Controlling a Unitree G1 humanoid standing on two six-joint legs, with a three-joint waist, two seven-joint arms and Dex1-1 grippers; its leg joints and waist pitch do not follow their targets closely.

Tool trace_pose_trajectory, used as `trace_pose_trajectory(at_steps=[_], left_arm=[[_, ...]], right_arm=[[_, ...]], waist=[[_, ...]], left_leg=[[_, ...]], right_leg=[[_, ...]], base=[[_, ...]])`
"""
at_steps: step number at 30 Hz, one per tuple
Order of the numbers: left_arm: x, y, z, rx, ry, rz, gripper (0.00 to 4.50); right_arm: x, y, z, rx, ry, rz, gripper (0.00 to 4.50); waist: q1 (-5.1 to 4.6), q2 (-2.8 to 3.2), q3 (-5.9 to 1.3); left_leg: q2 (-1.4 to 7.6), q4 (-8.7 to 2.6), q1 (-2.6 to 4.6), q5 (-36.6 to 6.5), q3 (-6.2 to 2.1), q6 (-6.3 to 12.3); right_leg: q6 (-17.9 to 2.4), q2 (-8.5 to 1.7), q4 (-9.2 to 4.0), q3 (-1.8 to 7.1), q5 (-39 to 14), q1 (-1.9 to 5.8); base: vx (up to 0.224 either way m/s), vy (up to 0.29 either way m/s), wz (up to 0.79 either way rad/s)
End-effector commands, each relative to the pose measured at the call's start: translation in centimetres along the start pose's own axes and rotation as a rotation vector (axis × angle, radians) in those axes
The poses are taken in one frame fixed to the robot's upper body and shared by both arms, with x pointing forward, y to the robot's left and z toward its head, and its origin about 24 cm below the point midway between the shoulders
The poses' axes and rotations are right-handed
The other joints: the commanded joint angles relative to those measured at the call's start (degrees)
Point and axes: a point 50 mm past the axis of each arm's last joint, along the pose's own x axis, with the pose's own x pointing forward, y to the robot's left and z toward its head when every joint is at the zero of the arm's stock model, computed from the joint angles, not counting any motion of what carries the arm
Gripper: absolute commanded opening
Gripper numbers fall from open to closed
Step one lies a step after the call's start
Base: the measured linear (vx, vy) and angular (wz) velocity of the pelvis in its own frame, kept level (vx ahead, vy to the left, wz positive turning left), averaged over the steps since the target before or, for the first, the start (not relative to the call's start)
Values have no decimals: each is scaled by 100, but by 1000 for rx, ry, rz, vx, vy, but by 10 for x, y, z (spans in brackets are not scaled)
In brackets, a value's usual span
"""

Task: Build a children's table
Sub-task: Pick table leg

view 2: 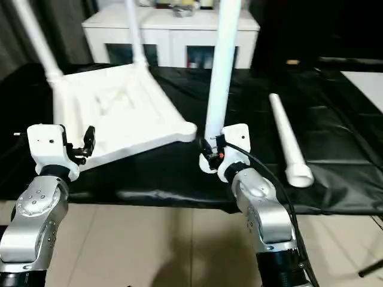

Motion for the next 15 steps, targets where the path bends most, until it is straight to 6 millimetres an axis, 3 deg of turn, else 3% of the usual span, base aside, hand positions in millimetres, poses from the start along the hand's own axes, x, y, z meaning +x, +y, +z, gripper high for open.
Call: trace_pose_trajectory(at_steps=[1, 4, 5, 7, 8, 9, 11, 14, 15], left_arm=[[1, 0, 0, -9, 10, -13, 362], [1, -1, 0, -8, 9, -19, 362], [1, -2, 1, -9, 9, -21, 362], [1, -2, 1, -8, 8, -27, 362], [1, -2, 1, -8, 9, -28, 362], [1, -3, 1, -8, 9, -31, 362], [1, -2, 1, -8, 10, -33, 362], [1, -2, 1, -11, 10, -37, 362], [1, -2, 1, -11, 11, -38, 362]], right_arm=[[2, -2, 4, -9, -4, -7, 186], [3, 0, 4, -10, -4, -1, 186], [3, 0, 4, -9, -4, 1, 186], [3, 1, 4, -9, -3, 3, 186], [3, 1, 4, -8, -4, 3, 186], [3, 1, 4, -6, -4, 3, 186], [3, 1, 5, -3, -6, 4, 186], [3, 1, 5, 0, -8, 6, 186], [3, 2, 5, 1, -10, 9, 186]], waist=[[-78, -30, -249], [-131, -3, -234], [-191, 11, -195], [-268, 36, -189], [-312, 84, -180], [-386, 52, -200], [-392, 62, -227], [-451, 43, -306], [-454, 44, -340]], left_leg=[[125, -644, 199, -3195, -51, -118], [126, -633, 290, -3242, -15, 27], [154, -658, 318, -3414, -27, 31], [173, -674, 321, -3568, -44, 0], [199, -693, 324, -3666, -49, -24], [203, -688, 259, -3588, -83, -25], [180, -683, 225, -3390, -81, -12], [159, -682, 129, -2606, -44, 146], [159, -682, 141, -2316, -20, 246]], right_leg=[[-52, 21, -546, -102, -3743, 141], [-116, 56, -618, -219, -3790, 177], [-124, 77, -635, -302, -3769, 198], [-122, 77, -630, -353, -3682, 264], [-170, 57, -619, -393, -3582, 308], [-184, 31, -581, -410, -3456, 382], [-238, 3, -568, -376, -3427, 415], [-762, -7, -473, -260, -2780, 488], [-1024, 14, -425, -233, -2361, 499]], base=[[15, -61, -9], [26, -61, -5], [0, 0, 0], [0, 0, 0], [52, -22, -8], [54, -8, -13], [55, -3, -12], [66, 0, -4], [99, -1, 1]])
